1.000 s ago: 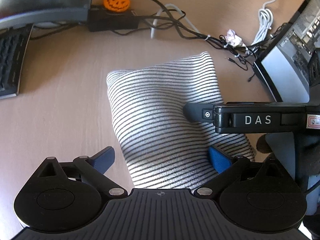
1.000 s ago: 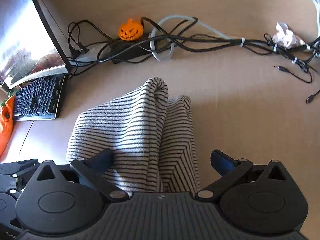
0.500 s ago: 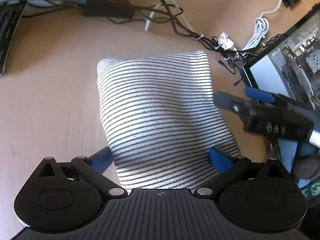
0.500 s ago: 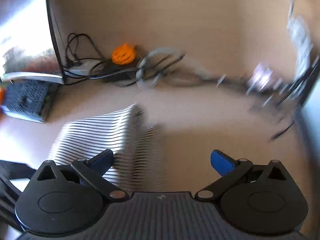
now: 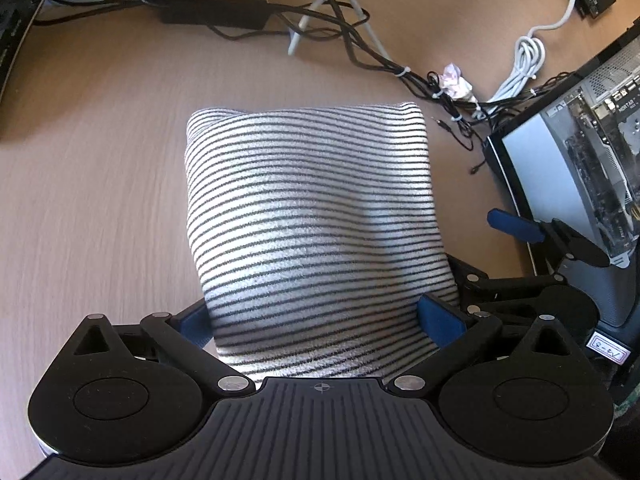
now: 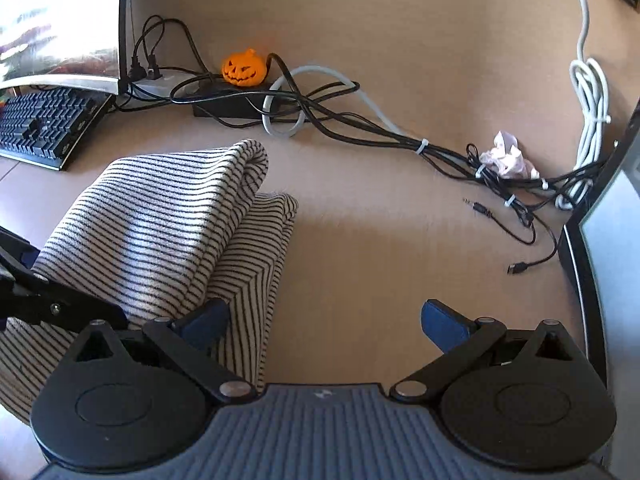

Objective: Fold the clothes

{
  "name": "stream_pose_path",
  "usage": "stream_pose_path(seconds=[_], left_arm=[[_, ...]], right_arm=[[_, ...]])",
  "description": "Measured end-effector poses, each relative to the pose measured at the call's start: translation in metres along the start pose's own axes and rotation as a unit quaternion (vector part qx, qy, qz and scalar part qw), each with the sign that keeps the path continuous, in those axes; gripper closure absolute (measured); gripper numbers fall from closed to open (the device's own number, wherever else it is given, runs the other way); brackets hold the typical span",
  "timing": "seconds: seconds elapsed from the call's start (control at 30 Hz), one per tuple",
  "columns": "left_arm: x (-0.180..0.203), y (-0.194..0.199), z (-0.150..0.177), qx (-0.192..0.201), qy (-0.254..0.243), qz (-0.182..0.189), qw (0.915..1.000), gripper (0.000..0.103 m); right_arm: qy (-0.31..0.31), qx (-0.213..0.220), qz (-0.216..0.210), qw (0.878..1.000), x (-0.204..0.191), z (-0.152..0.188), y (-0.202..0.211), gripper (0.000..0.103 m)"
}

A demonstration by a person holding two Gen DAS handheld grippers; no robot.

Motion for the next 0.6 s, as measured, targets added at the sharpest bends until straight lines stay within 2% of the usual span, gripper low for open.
stream_pose_path(seconds=[0.23, 0.33, 0.4, 0.5, 0.57, 0.6], left_arm=[[-0.008, 0.002, -0.004, -0.003, -0.008, 0.004, 1.0000, 0.000], [-0.008, 0.002, -0.003, -0.001, -0.006, 0.007, 1.0000, 0.000], [-0.007, 0.002, -0.003, 0.000, -0.007, 0.006, 1.0000, 0.000], [-0.006, 0.002, -0.003, 0.000, -0.008, 0.004, 1.0000, 0.000], [-0.006, 0.002, -0.002, 0.000, -0.007, 0.005, 1.0000, 0.000], [-0.006, 0.002, -0.002, -0.001, -0.007, 0.005, 1.0000, 0.000]], right_arm=[[-0.010, 0.000, -0.013, 1.000, 0.004, 0.001, -0.001, 0.000], [-0.067, 0.006, -0.053, 0.996, 0.019, -0.003, 0.004, 0.000], [-0.133, 0.019, -0.109, 0.985, 0.032, -0.007, 0.009, 0.000], [-0.222, 0.009, -0.226, 0.948, 0.039, -0.013, 0.006, 0.000], [-0.239, -0.008, -0.270, 0.933, 0.032, -0.015, -0.002, 0.000], [-0.229, -0.017, -0.277, 0.933, 0.025, -0.016, -0.006, 0.000]])
Point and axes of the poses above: each gripper's, at about its wrist camera, not at the fingertips, and y roughly against the way its jaws point, x to its right, z to its underside, the point moved 5 cm from there along -y, roughly the way its jaws point, and after that the axes turned 4 degrees about -x, right-handed, at the moved point
